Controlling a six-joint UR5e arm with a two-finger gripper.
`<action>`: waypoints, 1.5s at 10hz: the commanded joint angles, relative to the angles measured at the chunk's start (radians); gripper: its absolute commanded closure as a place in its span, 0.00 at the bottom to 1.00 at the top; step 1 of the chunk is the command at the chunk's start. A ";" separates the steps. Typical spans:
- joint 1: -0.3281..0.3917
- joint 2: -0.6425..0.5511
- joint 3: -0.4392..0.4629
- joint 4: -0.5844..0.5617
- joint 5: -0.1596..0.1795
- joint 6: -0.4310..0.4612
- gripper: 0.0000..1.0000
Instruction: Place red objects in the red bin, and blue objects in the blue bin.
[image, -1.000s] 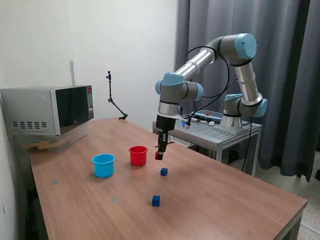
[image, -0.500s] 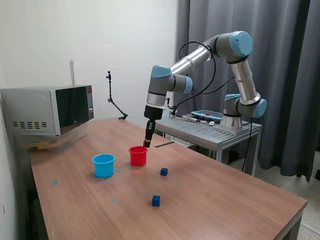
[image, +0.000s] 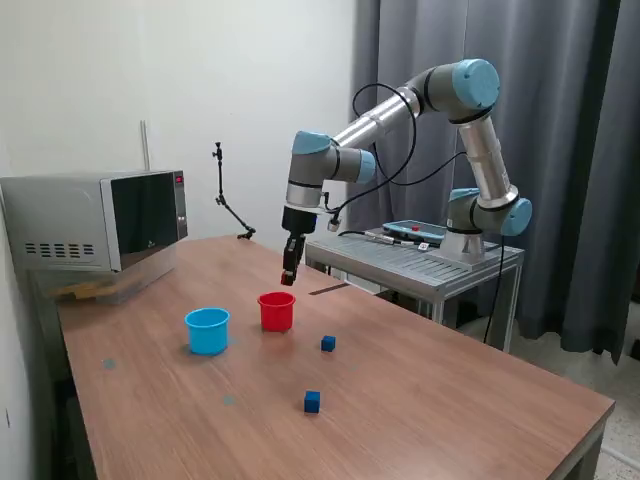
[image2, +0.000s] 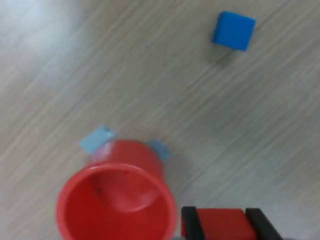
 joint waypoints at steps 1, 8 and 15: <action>-0.027 -0.026 0.048 0.000 -0.003 0.001 1.00; -0.057 -0.078 0.131 -0.001 -0.020 0.012 1.00; -0.067 -0.035 0.071 0.000 -0.013 0.012 1.00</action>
